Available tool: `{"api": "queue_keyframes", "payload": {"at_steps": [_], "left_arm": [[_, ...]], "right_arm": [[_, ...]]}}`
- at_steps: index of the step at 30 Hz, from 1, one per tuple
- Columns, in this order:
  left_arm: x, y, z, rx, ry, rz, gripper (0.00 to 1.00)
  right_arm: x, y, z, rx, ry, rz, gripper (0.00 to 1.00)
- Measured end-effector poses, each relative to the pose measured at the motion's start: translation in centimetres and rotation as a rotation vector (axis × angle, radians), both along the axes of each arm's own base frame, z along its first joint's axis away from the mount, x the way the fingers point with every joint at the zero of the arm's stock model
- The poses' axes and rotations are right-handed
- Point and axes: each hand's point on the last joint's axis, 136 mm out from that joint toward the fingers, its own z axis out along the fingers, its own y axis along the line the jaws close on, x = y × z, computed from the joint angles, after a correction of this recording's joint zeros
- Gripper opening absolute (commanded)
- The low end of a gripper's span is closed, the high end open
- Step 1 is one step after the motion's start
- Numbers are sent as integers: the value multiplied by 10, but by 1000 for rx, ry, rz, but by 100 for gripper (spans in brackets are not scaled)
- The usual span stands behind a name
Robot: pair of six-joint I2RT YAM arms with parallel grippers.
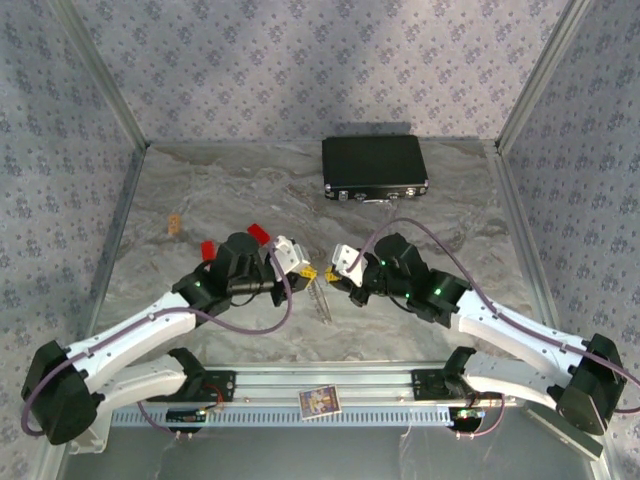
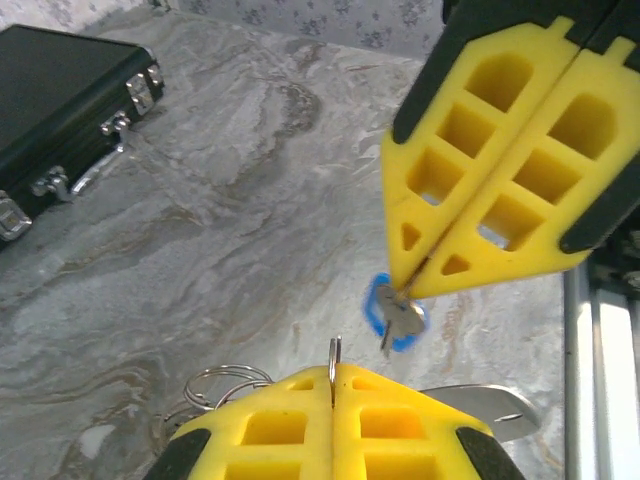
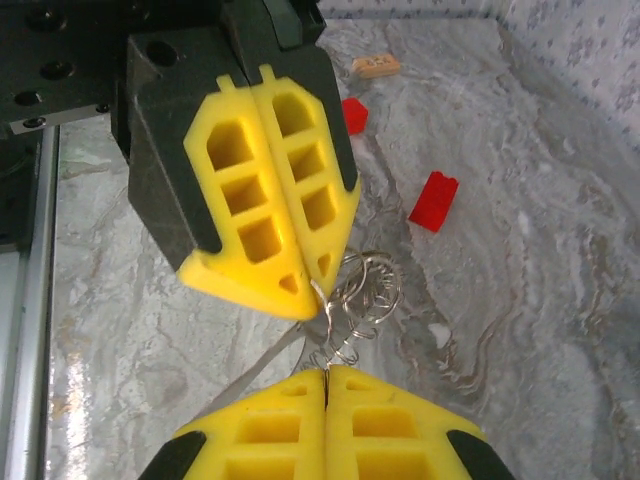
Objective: Put the keys on the keyring
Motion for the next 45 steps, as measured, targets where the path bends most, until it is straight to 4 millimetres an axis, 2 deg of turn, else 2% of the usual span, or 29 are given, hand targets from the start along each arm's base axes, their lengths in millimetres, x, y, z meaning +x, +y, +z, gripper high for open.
{"api": "queue_keyframes", "payload": {"at_steps": [13,45], "left_arm": [[-5,-4,-5,0,68,-21,0],[-6,-5,-5,-11,100,-17,0]], "right_arm": [[2,2,-3,-44,-85,44,0],[-7,8,-7,-55,-87,84,1]]}}
